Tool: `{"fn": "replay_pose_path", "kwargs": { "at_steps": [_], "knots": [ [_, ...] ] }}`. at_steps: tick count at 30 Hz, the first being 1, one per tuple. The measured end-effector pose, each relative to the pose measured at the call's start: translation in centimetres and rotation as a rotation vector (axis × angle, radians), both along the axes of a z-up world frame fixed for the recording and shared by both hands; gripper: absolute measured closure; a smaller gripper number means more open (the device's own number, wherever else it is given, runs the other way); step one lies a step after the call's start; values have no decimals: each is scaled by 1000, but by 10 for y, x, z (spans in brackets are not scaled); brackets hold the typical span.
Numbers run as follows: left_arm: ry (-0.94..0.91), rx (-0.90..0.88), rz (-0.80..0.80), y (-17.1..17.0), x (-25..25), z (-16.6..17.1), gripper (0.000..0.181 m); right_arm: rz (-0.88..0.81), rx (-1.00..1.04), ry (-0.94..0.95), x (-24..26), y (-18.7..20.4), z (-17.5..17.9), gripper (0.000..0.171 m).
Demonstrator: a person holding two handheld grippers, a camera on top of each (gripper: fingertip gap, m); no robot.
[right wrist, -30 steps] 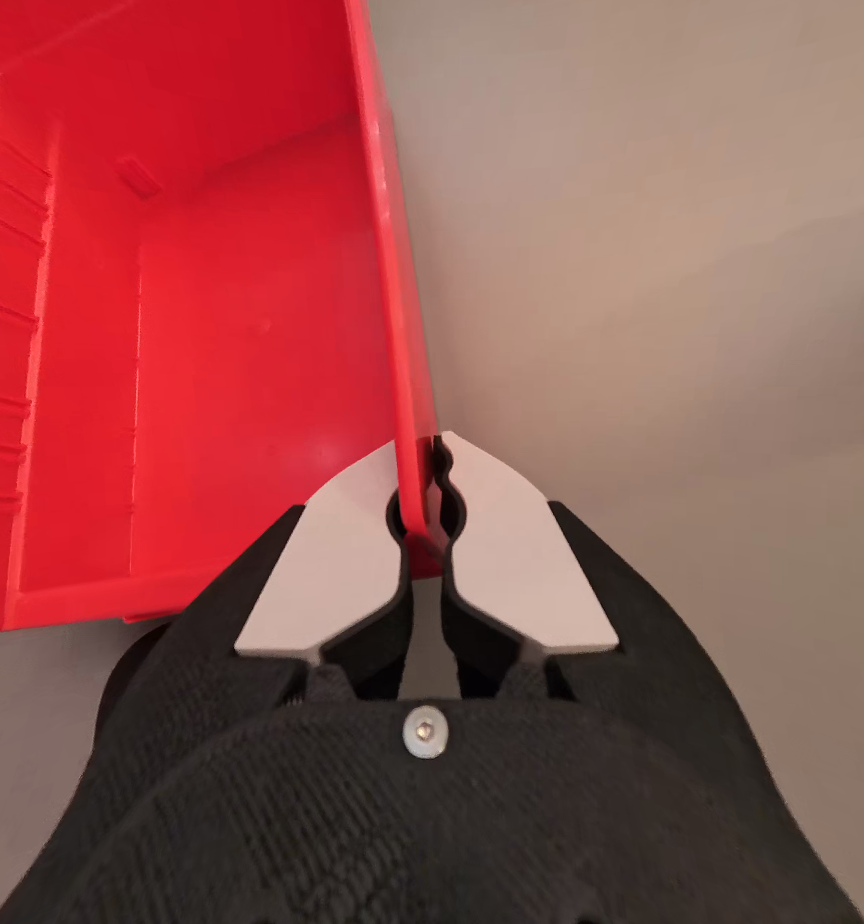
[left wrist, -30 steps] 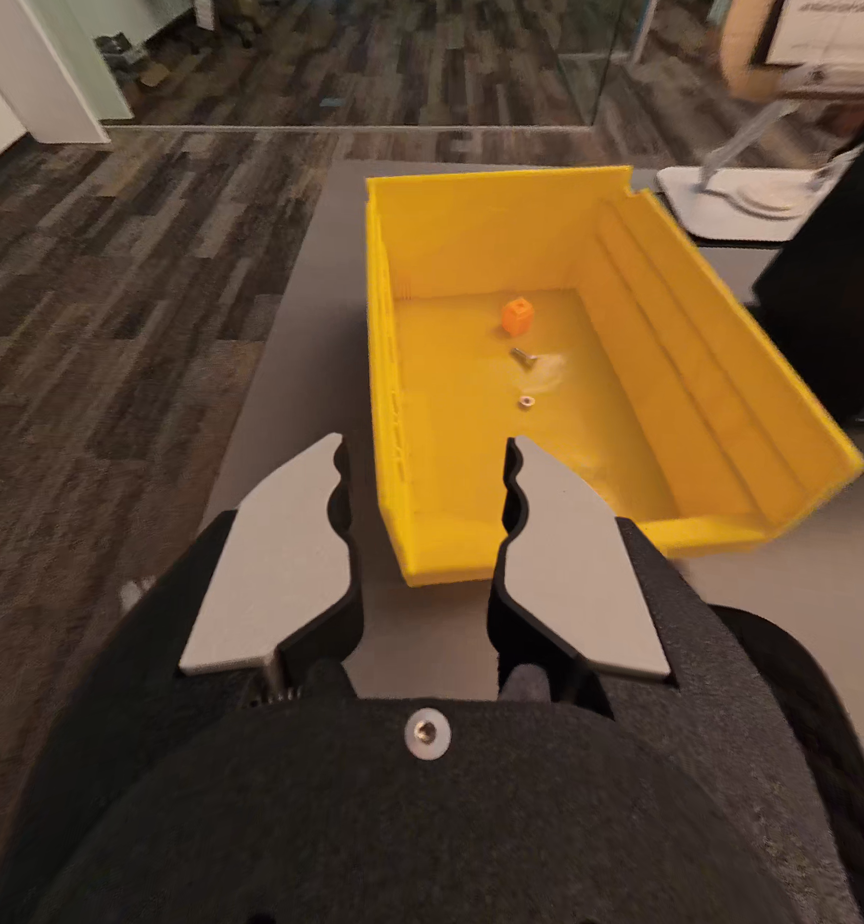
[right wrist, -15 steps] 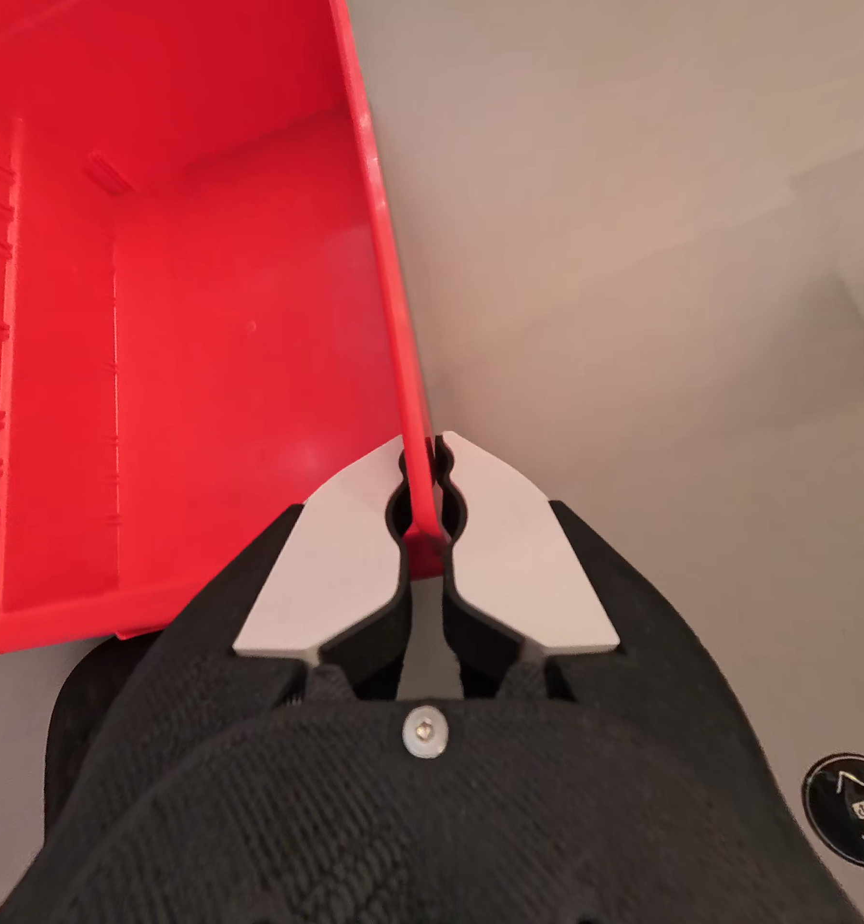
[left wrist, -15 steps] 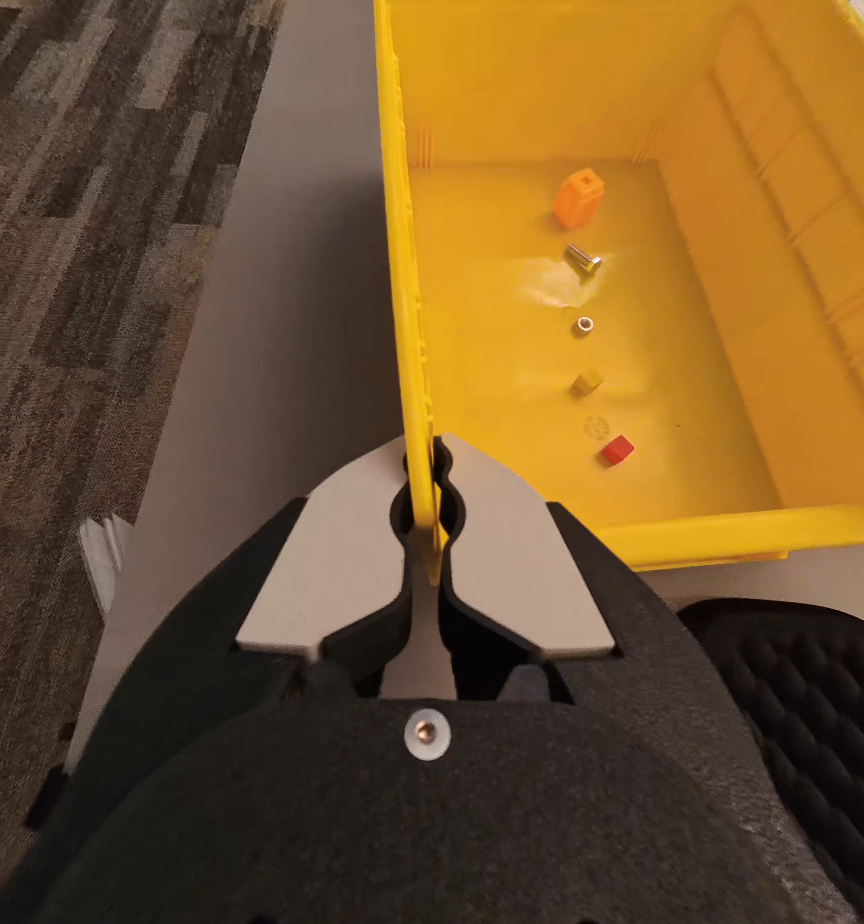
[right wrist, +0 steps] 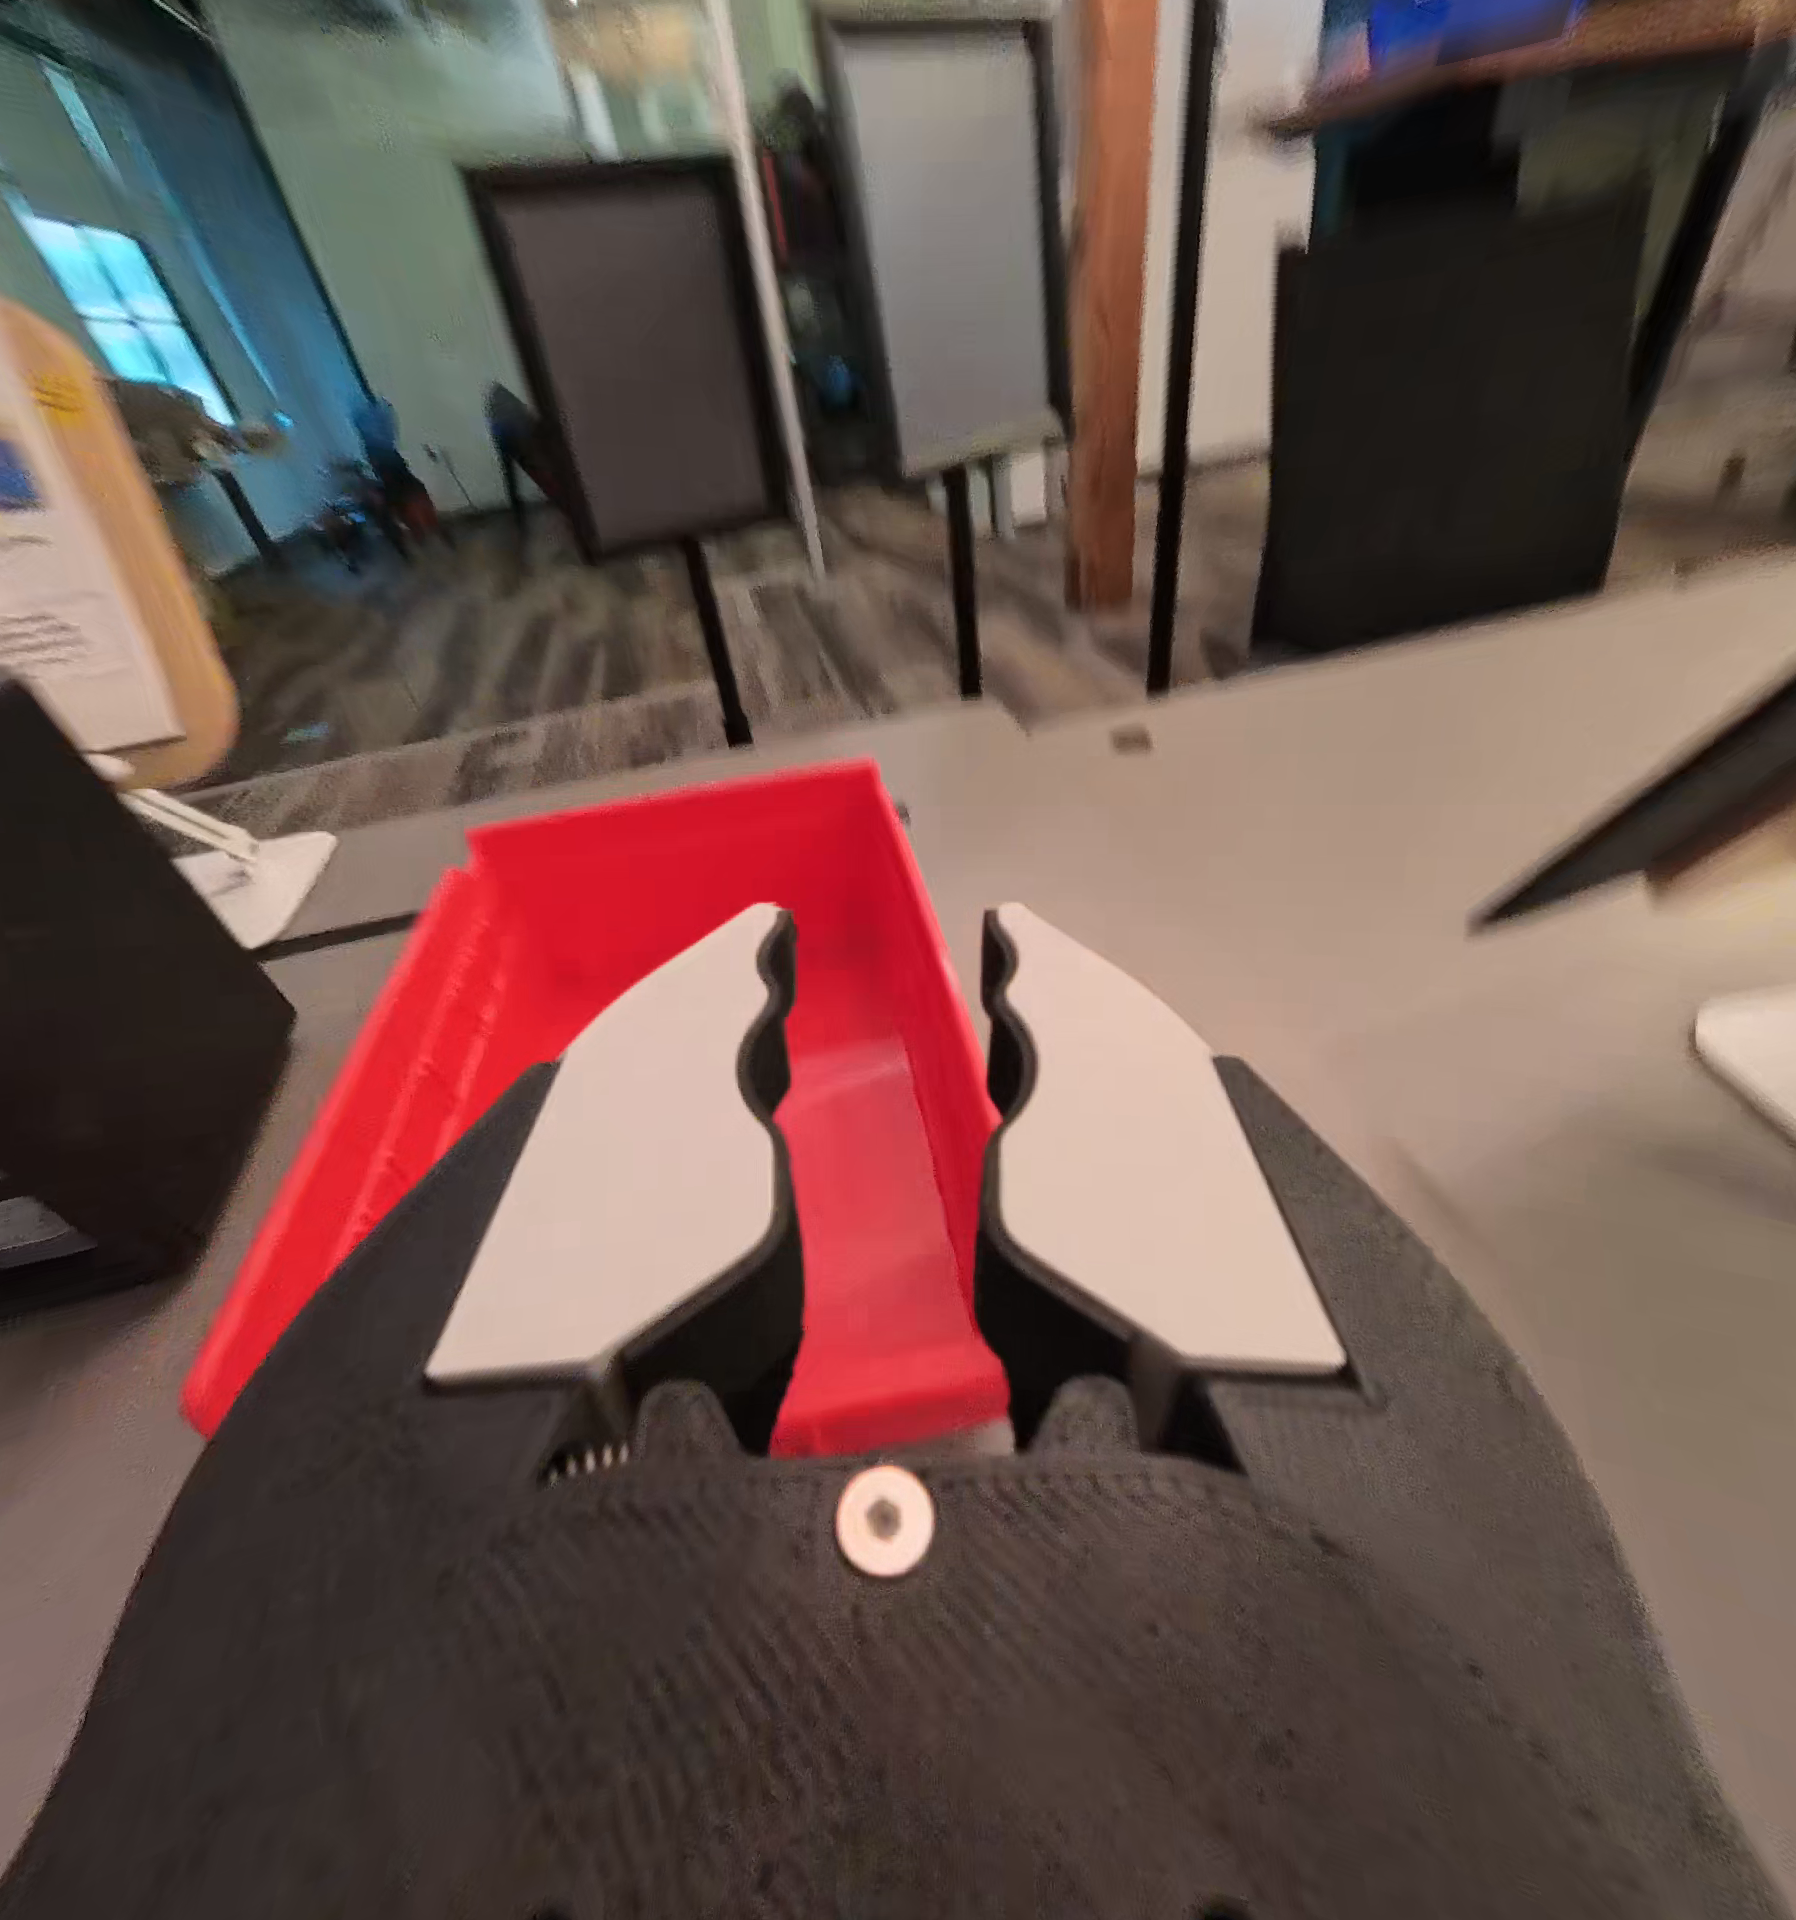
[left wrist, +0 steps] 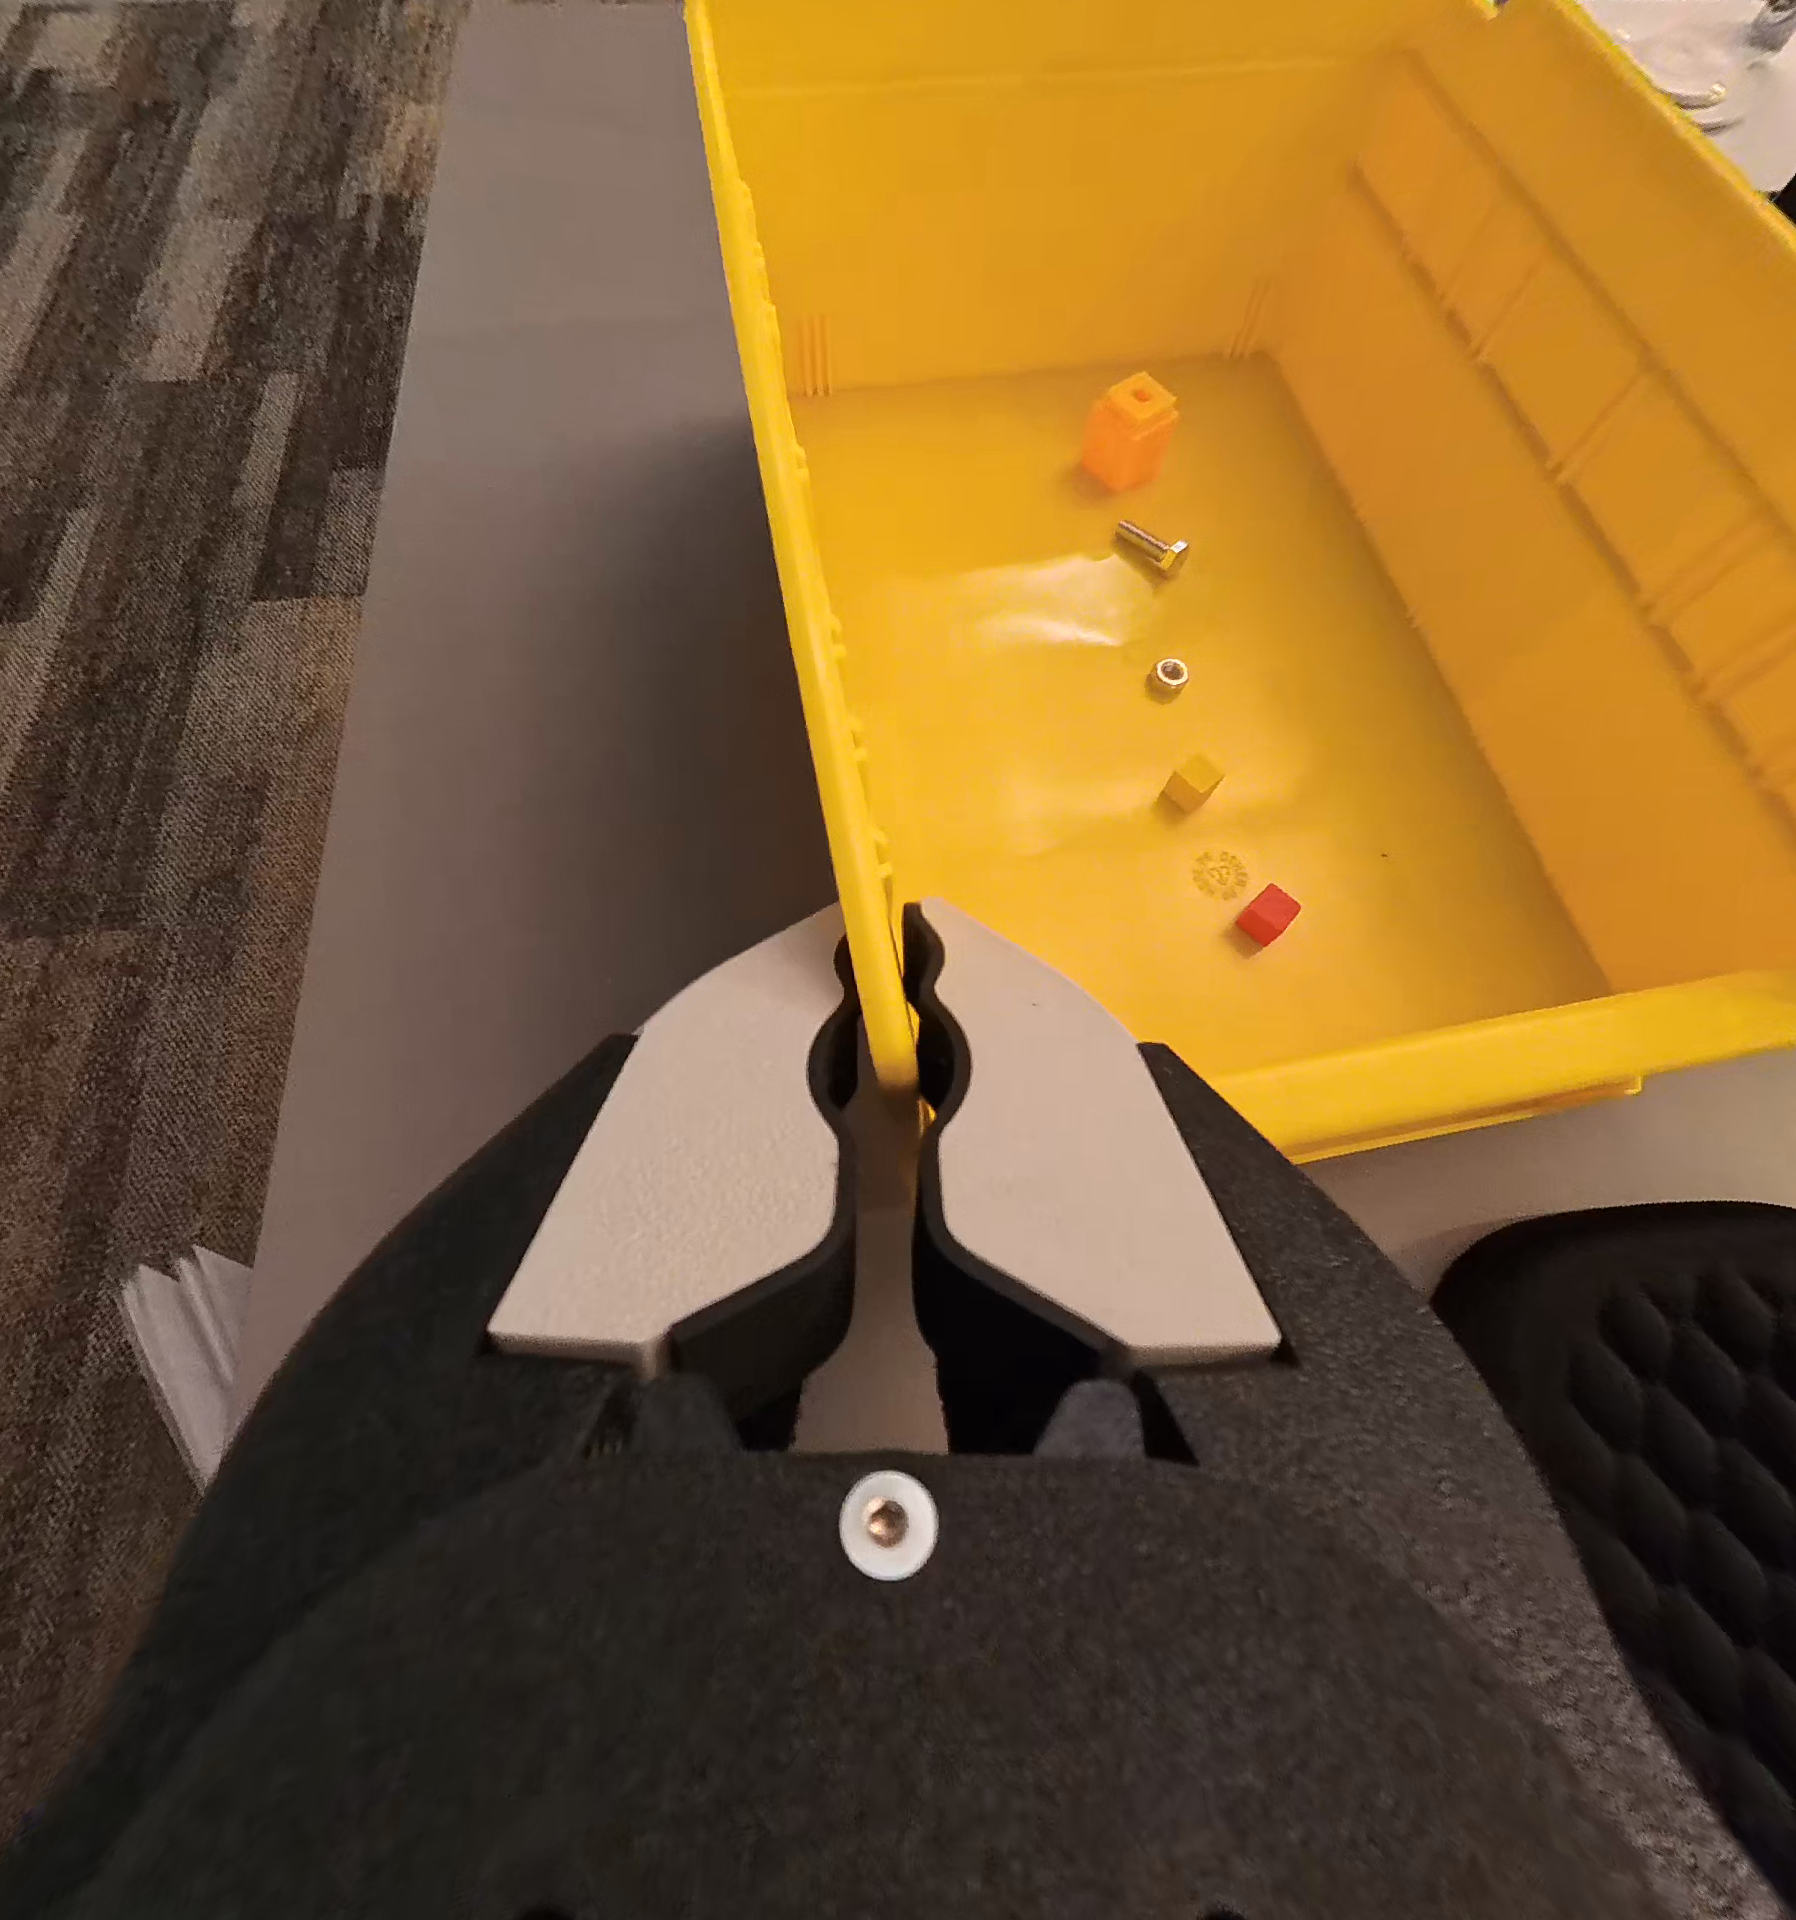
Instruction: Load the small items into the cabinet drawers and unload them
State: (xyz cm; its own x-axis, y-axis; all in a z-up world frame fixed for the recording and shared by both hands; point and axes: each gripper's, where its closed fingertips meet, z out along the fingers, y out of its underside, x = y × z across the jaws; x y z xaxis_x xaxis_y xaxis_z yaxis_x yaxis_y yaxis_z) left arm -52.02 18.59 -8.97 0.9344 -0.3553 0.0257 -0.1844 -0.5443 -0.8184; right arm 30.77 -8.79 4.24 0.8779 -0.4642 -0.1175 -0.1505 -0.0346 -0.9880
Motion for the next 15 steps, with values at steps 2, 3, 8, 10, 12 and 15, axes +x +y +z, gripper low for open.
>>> {"fn": "replay_pose_path", "kwargs": {
  "at_steps": [2, 3, 8, 10, 12, 15],
  "knots": [
    [-12, -5, 5, 0, -1, 0, 176, 56, 53, -140, -33, 10, 29, 135],
    [-17, -3, 5, 1, -1, 0, 176, 104, 81, -216, -54, 17, 40, 132],
    [-68, 6, 19, -3, 1, 5, 169, 428, 107, -492, -183, 72, 50, 132],
    [-109, 61, 19, -7, 4, 18, 156, 545, 89, -559, -235, 95, 39, 131],
    [-120, 127, 31, -12, 2, 36, 147, 659, 78, -634, -285, 116, 24, 131],
    [-106, 241, 40, -19, 3, 74, 133, 780, 23, -745, -349, 147, 0, 130]
  ]
}}
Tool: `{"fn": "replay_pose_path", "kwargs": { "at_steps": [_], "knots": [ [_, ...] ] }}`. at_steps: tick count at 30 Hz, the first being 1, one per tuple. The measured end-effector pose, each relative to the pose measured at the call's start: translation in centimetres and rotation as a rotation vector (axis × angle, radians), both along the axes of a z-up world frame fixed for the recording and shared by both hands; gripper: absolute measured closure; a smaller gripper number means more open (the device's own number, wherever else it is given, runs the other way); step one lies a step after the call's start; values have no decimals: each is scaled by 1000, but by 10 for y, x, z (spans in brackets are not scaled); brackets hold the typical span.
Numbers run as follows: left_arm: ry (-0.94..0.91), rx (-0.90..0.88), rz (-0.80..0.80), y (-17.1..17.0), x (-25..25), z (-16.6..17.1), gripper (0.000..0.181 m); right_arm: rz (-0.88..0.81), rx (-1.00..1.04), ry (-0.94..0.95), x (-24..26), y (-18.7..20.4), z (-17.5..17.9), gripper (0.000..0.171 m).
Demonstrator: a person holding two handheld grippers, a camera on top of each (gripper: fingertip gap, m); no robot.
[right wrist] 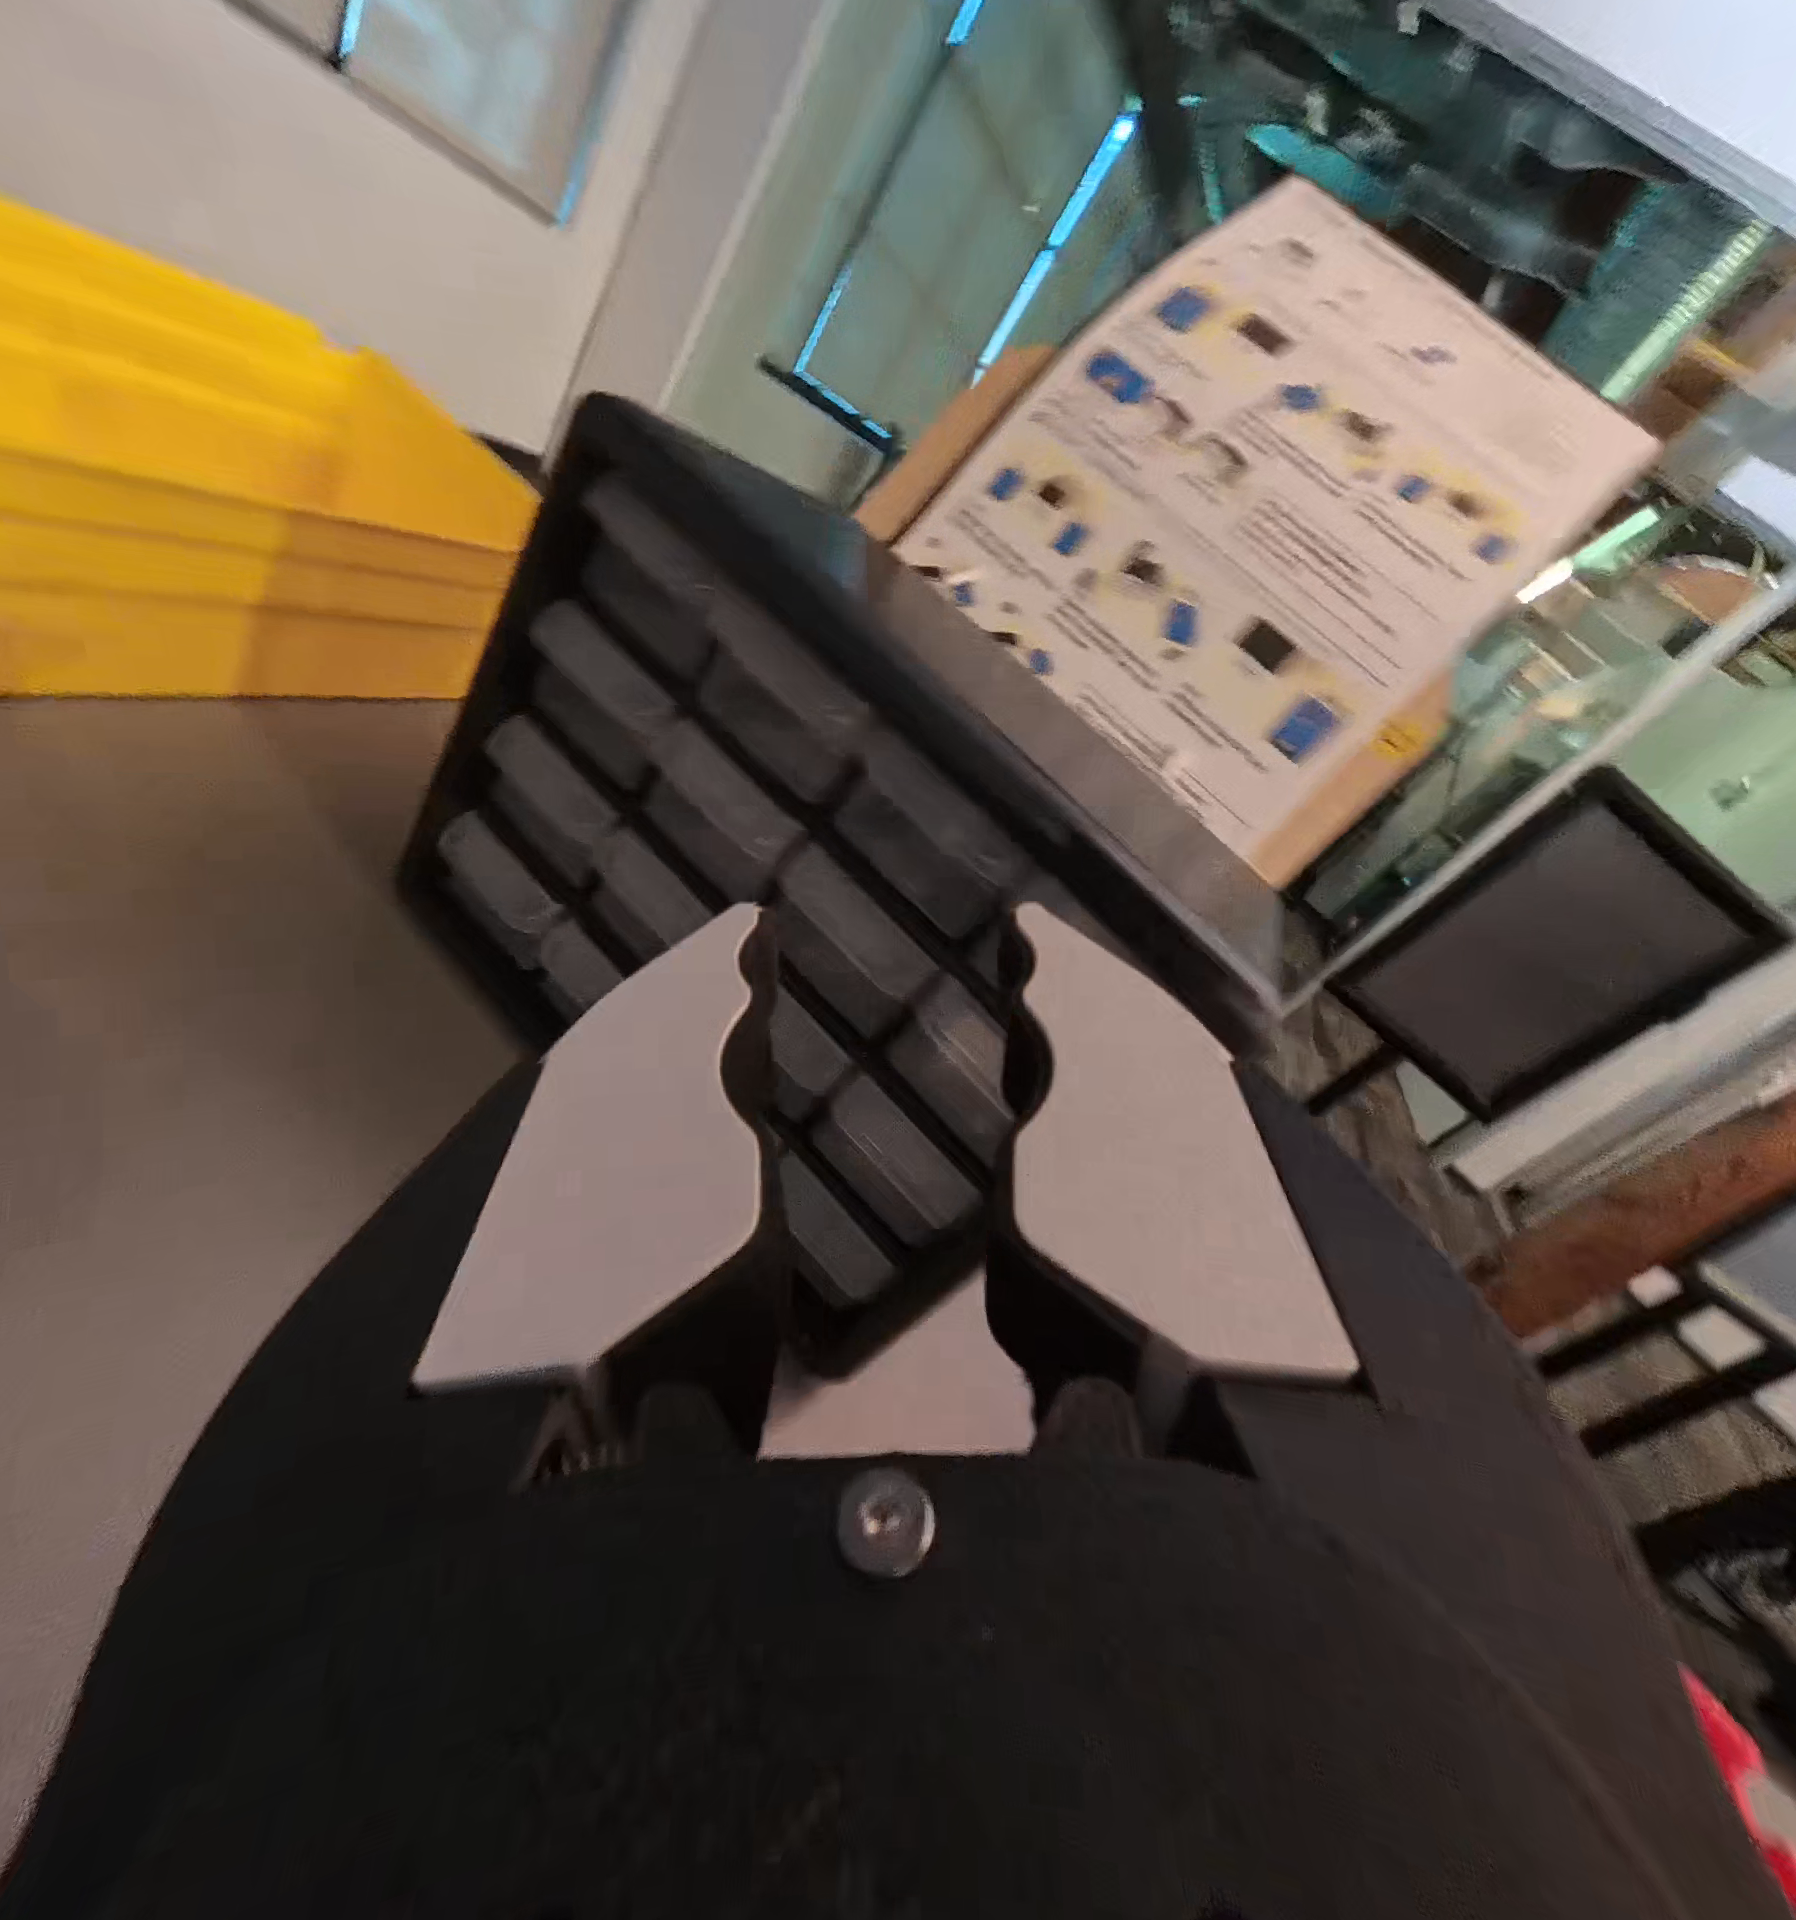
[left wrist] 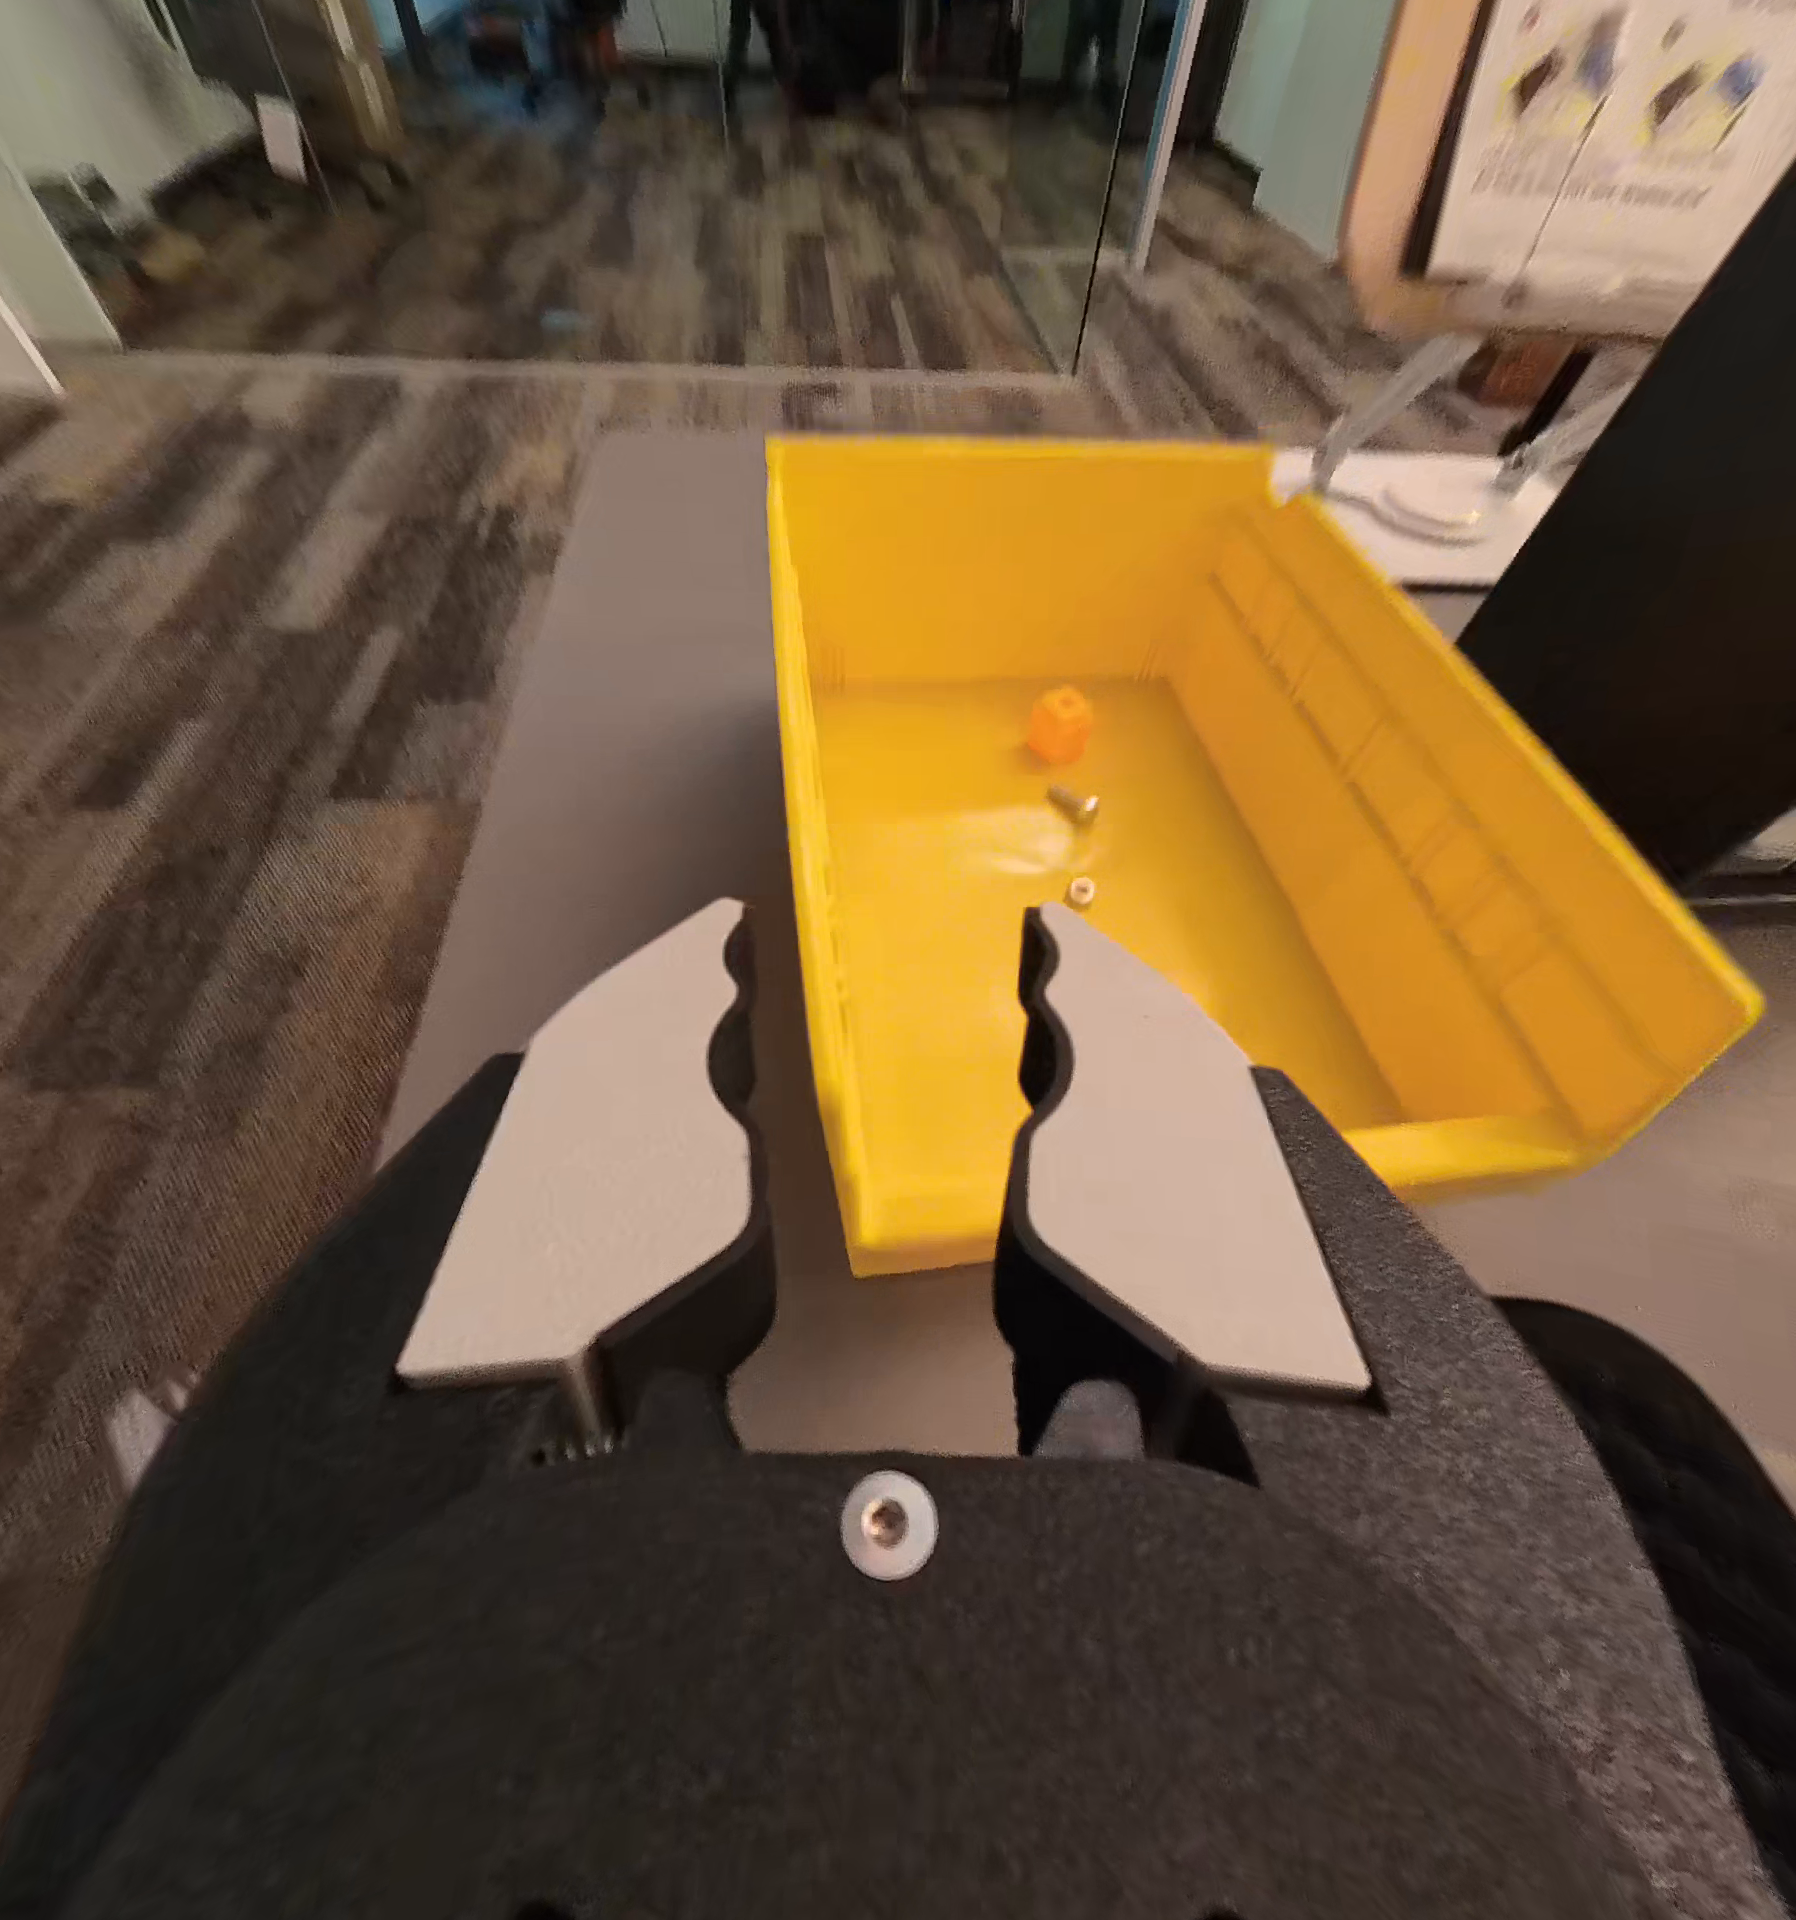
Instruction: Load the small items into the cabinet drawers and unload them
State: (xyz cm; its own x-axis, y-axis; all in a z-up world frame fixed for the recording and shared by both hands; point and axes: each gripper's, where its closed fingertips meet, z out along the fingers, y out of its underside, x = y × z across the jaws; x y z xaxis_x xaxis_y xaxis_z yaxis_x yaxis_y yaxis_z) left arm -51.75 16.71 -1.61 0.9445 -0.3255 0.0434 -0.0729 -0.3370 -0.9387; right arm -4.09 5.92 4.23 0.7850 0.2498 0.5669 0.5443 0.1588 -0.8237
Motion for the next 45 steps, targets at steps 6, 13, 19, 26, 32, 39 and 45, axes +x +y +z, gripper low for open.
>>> {"fn": "replay_pose_path", "kwargs": {
  "at_steps": [6, 13, 19, 26, 32, 39, 45],
  "knots": [
    [58, 266, -25, -15, 24, 92, 134, 75, 125, -174, -85, 49, -8, 131],
    [-170, 430, -311, -44, 103, 209, 148, 154, 332, -277, -125, 64, 32, 154],
    [-37, 378, -259, -36, 119, 232, 149, 79, 276, -420, -119, 92, 8, 149],
    [223, 160, -240, 8, 126, 147, 150, 28, 286, -492, -113, 88, -18, 150],
    [296, 36, -285, 33, 129, 104, 159, -16, 317, -516, -118, 89, -17, 150],
    [355, -29, -207, 53, 114, 84, 160, -2, 300, -615, -127, 89, -49, 151],
    [377, -53, -208, 56, 117, 77, 162, -22, 298, -606, -124, 94, -50, 151]
  ]
}}
